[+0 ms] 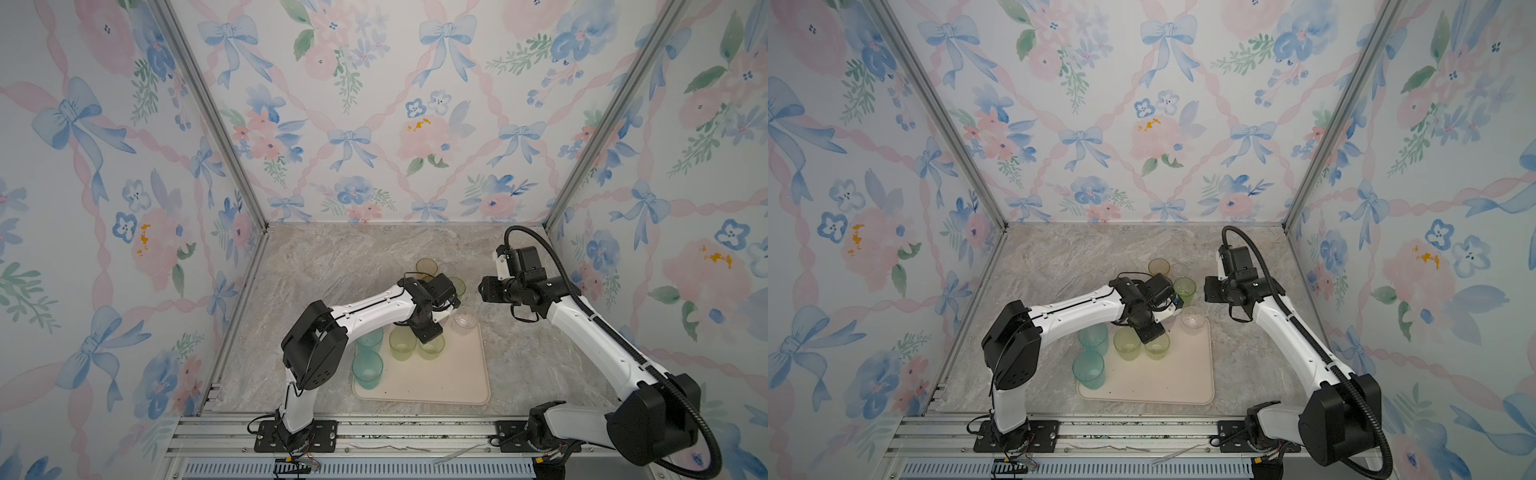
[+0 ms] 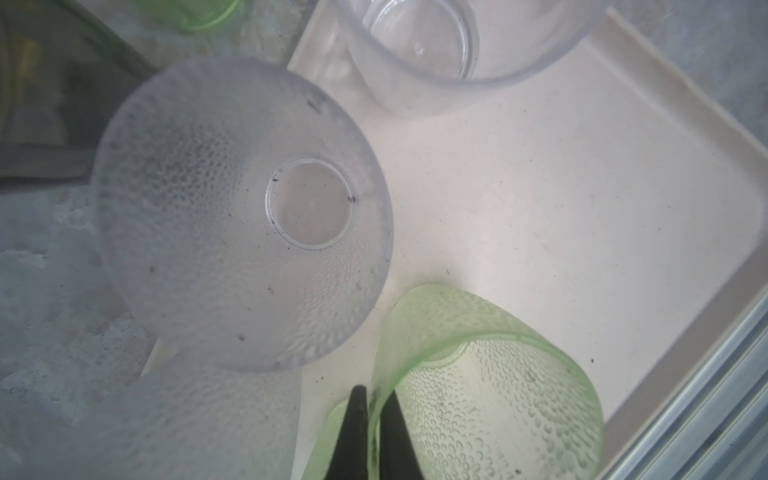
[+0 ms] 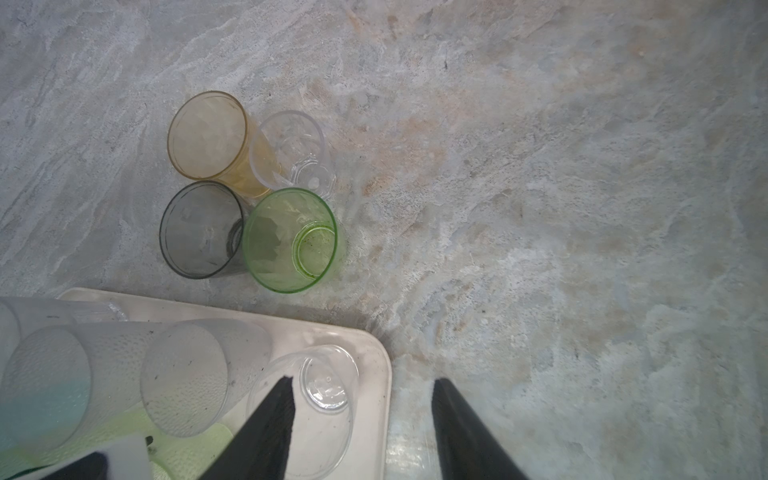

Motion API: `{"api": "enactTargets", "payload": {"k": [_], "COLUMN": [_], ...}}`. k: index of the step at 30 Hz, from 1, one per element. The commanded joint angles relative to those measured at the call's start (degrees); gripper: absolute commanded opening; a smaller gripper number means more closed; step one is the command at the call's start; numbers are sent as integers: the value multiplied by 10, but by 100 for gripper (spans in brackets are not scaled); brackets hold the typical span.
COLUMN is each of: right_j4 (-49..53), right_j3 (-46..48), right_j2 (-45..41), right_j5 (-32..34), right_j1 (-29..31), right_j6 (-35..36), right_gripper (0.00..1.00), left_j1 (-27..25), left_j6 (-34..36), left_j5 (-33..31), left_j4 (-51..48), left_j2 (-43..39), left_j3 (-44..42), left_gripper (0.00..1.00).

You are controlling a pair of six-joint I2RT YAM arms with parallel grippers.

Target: Place the glasses into the tray

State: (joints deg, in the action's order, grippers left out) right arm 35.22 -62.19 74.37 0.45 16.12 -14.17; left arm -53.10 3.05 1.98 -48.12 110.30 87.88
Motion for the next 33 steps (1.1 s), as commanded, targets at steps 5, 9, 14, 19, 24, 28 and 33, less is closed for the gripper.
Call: {"api": "enactTargets", "payload": {"k": [5, 9, 14, 19, 24, 28, 33], "right_j4": [-6, -6, -8, -7, -8, -8, -8], "right_j3": [8, 9, 9, 10, 11, 11, 11], "right_j2": [3, 3, 4, 4, 3, 4, 4], "right_j5": [-5, -5, -6, -8, -8, -9, -9], "right_j1": [-7, -7, -7, -6, -6, -6, -7], "right_j6": [-1, -2, -2, -2, -2, -3, -3], "right_gripper": [57, 57, 57, 57, 57, 57, 57], "left_j1": [3, 3, 3, 3, 3, 3, 3], "left_j6": [9, 9, 9, 10, 11, 10, 14], "left_j5": [0, -2, -3, -4, -6, -3, 9], "left_j4": [-14, -14, -14, -14, -14, -14, -13], "left_j2": [20, 19, 14, 12, 7, -1, -16], "left_j3": [3, 4, 5, 5, 3, 5, 8], "left_gripper": [0, 6, 11, 16, 18, 18, 19]}}
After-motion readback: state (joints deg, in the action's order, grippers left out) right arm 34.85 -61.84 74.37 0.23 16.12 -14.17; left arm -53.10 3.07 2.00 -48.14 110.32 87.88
